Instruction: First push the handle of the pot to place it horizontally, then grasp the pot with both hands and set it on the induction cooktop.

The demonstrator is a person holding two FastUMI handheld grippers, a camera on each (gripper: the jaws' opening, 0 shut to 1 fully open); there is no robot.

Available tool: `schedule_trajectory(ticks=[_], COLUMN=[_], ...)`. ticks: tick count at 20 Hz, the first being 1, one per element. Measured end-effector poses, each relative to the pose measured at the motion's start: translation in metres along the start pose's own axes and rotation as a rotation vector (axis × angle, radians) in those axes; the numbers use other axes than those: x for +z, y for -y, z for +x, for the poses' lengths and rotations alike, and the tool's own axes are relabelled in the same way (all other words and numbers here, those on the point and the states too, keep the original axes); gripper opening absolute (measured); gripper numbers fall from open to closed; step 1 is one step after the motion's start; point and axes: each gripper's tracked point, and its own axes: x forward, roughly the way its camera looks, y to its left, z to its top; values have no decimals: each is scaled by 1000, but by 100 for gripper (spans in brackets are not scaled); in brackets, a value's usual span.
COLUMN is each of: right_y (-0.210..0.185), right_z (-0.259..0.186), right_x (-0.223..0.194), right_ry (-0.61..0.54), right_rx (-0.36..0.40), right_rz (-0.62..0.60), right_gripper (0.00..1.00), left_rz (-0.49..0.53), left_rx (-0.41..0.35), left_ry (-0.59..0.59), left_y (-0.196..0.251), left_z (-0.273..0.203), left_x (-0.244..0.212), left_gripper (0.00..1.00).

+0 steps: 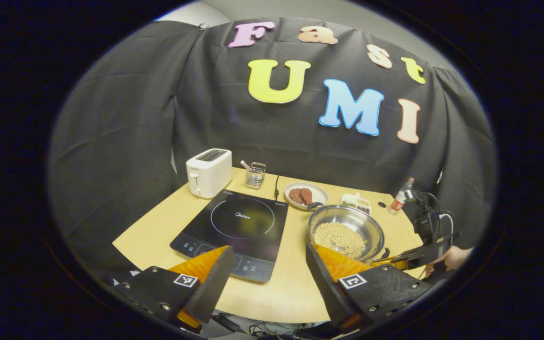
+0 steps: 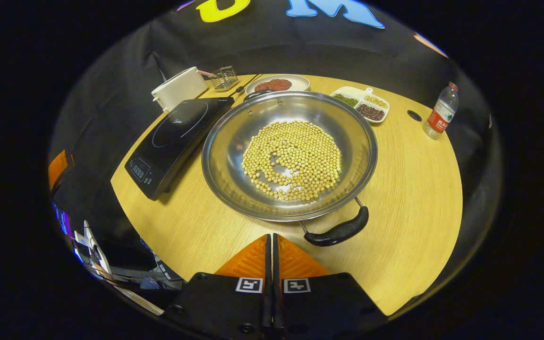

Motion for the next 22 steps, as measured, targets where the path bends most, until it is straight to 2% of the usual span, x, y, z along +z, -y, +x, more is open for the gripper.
schedule_trajectory(ticks=[1,2,4,5,6,7,8,11,12,13,14,19,22], right_y=[3,5,11,12,12,13,14,18,19,22,26,47,57], right_z=[4,8,13,13,12,12,11,13,14,14,16,13,11], right_x=[-1,-4,-8,-7,-7,-6,-5,-1,-1,1,1,0,5], right_ry=[-14,-37,-64,-65,-62,-59,-51,-36,-35,-35,-32,-23,-8], right_rx=[8,15,28,36,46,53,65,85,87,84,78,62,64], right_rz=[-7,-15,-33,-36,-34,-28,-22,-5,-3,-4,-5,11,81], right_gripper=[2,2,2,2,2,2,2,2,2,2,2,2,2], left_rz=[-11,-25,-41,-48,-53,-57,-61,-63,-63,-64,-65,-39,-29], left_rx=[8,15,35,43,54,66,77,117,126,133,139,146,142], left_ry=[-5,-13,-18,-16,-15,-16,-18,-19,-18,-19,-20,-25,-29], left_y=[5,9,17,21,23,24,25,28,29,31,34,51,61], left_z=[0,1,-1,-2,-3,-6,-8,-11,-12,-13,-14,-13,-10], left_x=[-3,-7,-11,-13,-15,-17,-20,-30,-33,-36,-38,-42,-41], left_gripper=[87,92,92,87,87,92,87,92,92,87,92,92,92])
